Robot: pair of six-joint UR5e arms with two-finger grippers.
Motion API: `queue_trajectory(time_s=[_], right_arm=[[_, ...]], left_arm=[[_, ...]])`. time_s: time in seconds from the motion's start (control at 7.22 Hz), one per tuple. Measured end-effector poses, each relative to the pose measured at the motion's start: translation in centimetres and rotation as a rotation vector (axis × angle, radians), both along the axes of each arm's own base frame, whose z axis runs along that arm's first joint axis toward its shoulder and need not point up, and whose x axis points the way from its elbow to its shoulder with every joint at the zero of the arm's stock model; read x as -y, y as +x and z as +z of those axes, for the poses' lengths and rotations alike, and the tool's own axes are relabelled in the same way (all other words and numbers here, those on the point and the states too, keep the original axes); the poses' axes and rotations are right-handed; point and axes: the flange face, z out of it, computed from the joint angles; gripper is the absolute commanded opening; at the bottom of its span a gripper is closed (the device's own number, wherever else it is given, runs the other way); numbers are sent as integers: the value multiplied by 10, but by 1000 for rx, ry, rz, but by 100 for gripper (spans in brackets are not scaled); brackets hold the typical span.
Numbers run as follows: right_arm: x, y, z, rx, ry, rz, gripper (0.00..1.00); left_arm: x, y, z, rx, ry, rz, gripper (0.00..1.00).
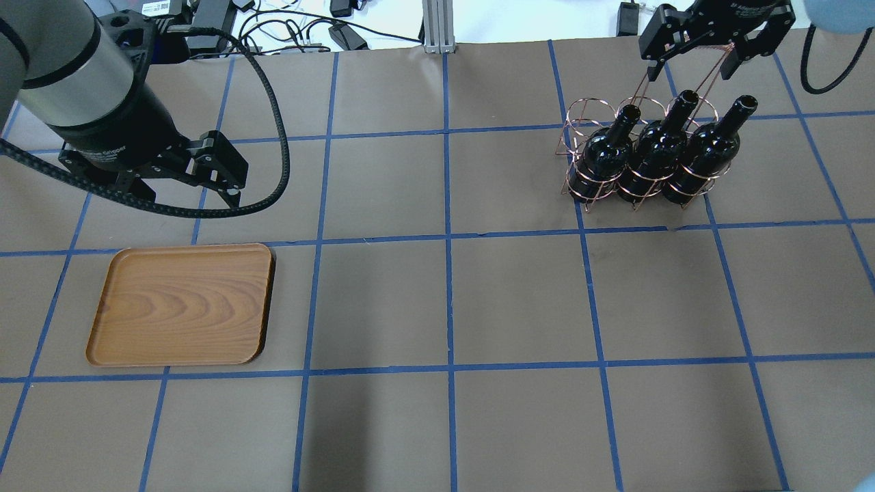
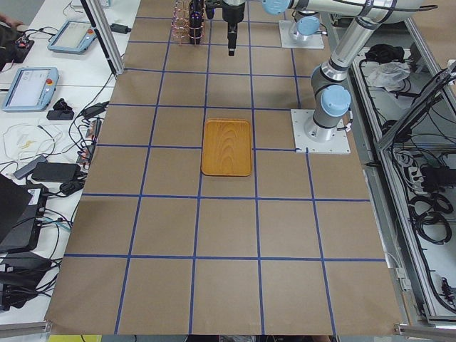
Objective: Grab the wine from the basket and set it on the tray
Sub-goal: 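Move the right gripper down over the middle bottle in the copper rack, then grasp the middle dark wine bottle's neck and lift it from the rack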
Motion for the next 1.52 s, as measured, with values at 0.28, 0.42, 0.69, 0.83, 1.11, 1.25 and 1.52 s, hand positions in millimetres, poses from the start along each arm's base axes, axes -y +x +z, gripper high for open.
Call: queue_trajectory(time_s=[0.28,0.42,0.69,0.83,1.11,1.25,1.52], right_arm=[[16,-11,-39,-10,60,9,59],[20,-12,-50,-10,78,12,32],[21,-13,-60,-8,97,8,8],[21,-13,-60,-9,98,5,7],[19,-14,-48,-18,79,1,7],[13,-13,-26,-22,56,1,7],[-7,-9,40,-20,21,1,8]], left_arm=[[0,0,-1,0,2,-5,100],[-1,0,-1,0,8,-2,100],[-4,0,-4,-2,30,5,100],[-5,1,-5,-1,32,9,100],[-12,2,2,-1,15,27,100],[-13,2,3,-1,10,28,100],[-9,3,-1,-1,15,39,100]])
